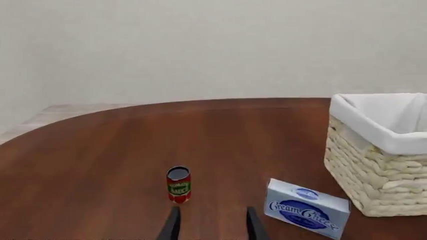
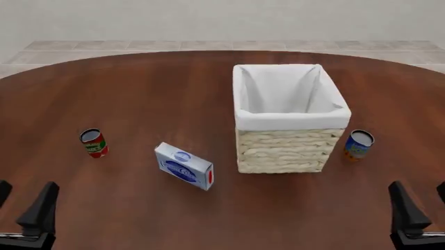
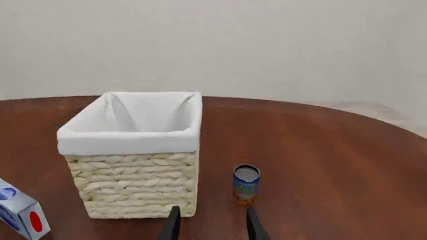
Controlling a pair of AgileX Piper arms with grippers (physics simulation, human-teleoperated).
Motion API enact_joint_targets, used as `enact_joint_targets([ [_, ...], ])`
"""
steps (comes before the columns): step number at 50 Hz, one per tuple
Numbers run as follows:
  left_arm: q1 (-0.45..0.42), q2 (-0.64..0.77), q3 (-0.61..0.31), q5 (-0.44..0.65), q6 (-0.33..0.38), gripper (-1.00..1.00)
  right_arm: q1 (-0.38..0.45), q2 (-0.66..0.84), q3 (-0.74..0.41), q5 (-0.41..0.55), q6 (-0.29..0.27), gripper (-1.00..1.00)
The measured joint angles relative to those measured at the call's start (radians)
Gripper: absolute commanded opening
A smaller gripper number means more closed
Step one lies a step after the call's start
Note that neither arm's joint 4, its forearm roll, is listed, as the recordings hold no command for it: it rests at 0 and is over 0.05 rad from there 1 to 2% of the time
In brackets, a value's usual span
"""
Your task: Pick up the cream cheese box, and put it in the basket.
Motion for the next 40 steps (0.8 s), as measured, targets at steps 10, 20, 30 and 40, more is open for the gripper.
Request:
enact_joint_targets([
  [10,0.014,0.002,-0.002,0.004,-0.003,1.00,0.013,0.007,-0.046,0.042,0.035,1.00],
  [20,0.021,0.009,0.002,-0.001,-0.001,1.00,0.027,0.065,-0.198,0.129,0.049,1.00],
  [30,0.018,0.006,0.004,0.003,0.015,1.00,0.093,0.201,-0.363,0.178,0.062,1.00],
  [40,0.011,0.009,0.005,0.006,0.027,1.00,0.216,0.398,-0.545,0.203,0.042,1.00],
])
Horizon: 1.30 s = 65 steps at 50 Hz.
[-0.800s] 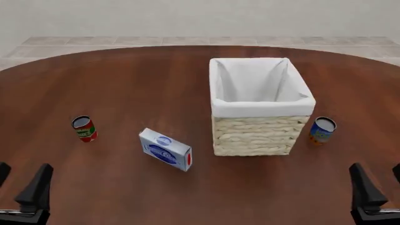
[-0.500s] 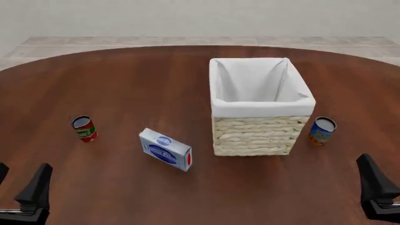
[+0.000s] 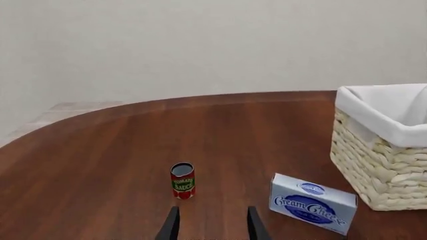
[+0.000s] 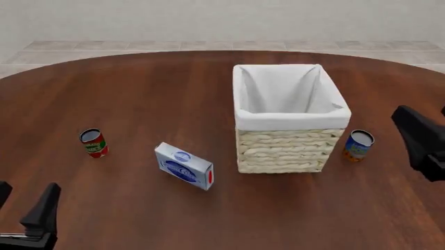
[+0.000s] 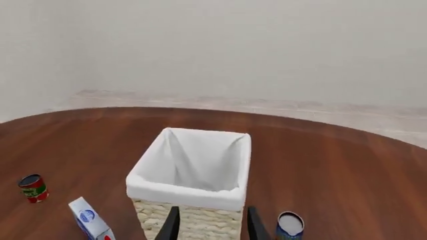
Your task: Pick up the cream cheese box, and put it in the basket.
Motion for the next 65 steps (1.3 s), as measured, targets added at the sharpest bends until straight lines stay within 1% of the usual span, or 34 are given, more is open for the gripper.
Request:
enact_joint_targets([
  [5,-0.004,0.002,0.001,0.001,0.007,1.00,0.069,0.105,-0.090,0.005,-0.011,1.00],
  [14,-0.014,0.003,0.001,0.004,0.030,1.00,0.220,0.324,-0.251,0.003,-0.033,1.00],
  [21,-0.018,0.000,0.001,0.008,0.040,1.00,0.325,0.508,-0.388,0.027,-0.064,1.00],
  [30,-0.019,-0.004,0.001,0.017,0.041,1.00,0.435,0.719,-0.563,0.094,-0.103,1.00],
  [35,-0.022,-0.007,0.002,0.019,0.045,1.00,0.492,0.839,-0.656,0.145,-0.134,1.00],
  [40,-0.025,-0.008,0.002,0.021,0.048,1.00,0.550,0.950,-0.752,0.203,-0.152,1.00],
  [46,-0.028,-0.010,0.002,0.024,0.052,1.00,0.605,1.063,-0.846,0.264,-0.168,1.00],
  [54,-0.037,-0.011,0.002,0.024,0.065,1.00,0.662,1.191,-0.924,0.319,-0.187,1.00],
  [65,-0.041,-0.012,0.002,0.027,0.070,1.00,0.700,1.335,-1.002,0.363,-0.214,1.00],
])
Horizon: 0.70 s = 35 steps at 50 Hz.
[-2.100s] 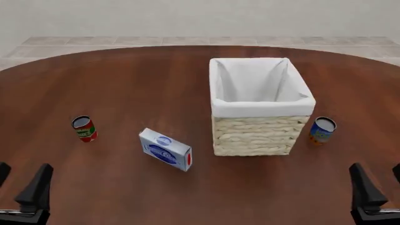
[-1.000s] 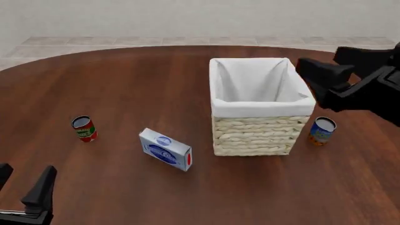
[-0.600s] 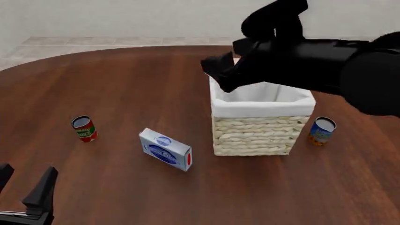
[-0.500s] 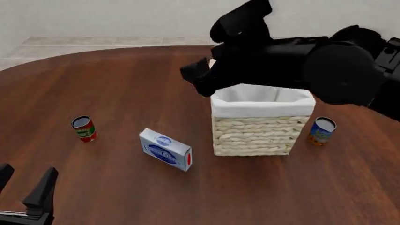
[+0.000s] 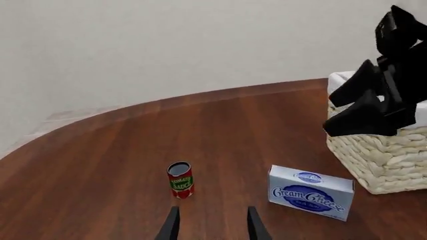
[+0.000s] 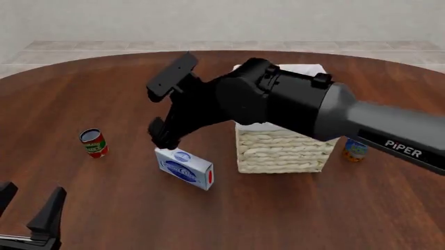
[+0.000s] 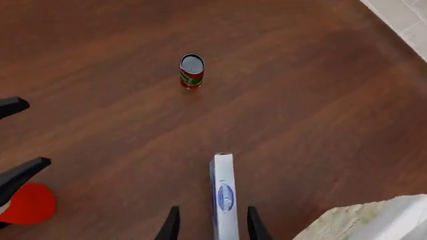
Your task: Pick up the cream cheese box, and put it in the basket.
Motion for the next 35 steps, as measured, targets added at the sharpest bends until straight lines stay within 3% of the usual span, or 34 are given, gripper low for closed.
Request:
enact_joint_targets([
  [9,-0.008,0.000,0.000,0.005,0.003,1.00,-0.017,0.114,-0.051,0.034,-0.083,1.00],
  [15,-0.012,0.000,0.000,0.009,0.004,1.00,-0.041,0.179,-0.105,0.062,-0.109,1.00],
  [35,-0.017,0.001,0.000,0.019,0.001,1.00,-0.067,0.338,-0.236,0.118,-0.140,1.00],
])
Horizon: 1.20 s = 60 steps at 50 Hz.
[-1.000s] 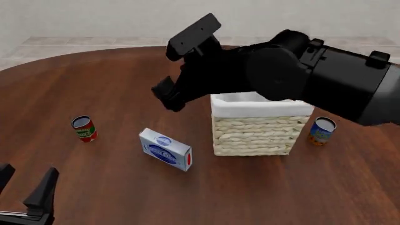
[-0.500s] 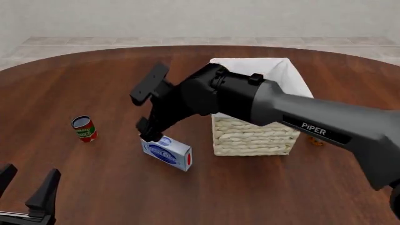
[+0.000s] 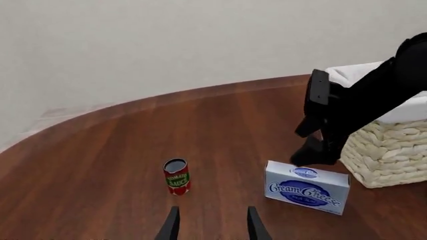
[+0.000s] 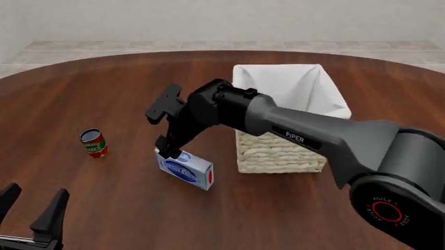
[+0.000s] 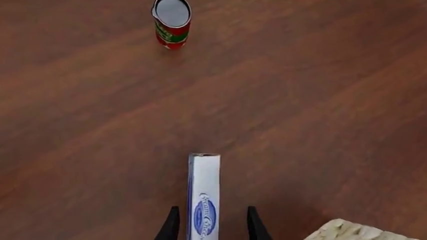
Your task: Pick up the cream cheese box, and put it in the basket.
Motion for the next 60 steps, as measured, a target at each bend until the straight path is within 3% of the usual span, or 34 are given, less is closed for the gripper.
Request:
enact_joint_targets([
  [27,-0.008,0.002,0.000,0.009,-0.003,1.00,-0.009,0.138,-0.057,0.003,0.044,1.00],
  [51,-0.013,0.004,0.000,0.012,-0.001,1.00,0.011,0.222,-0.025,-0.080,0.134,1.00],
  [60,-0.015,0.005,0.000,0.013,0.000,1.00,0.010,0.230,-0.015,-0.104,0.144,1.00],
])
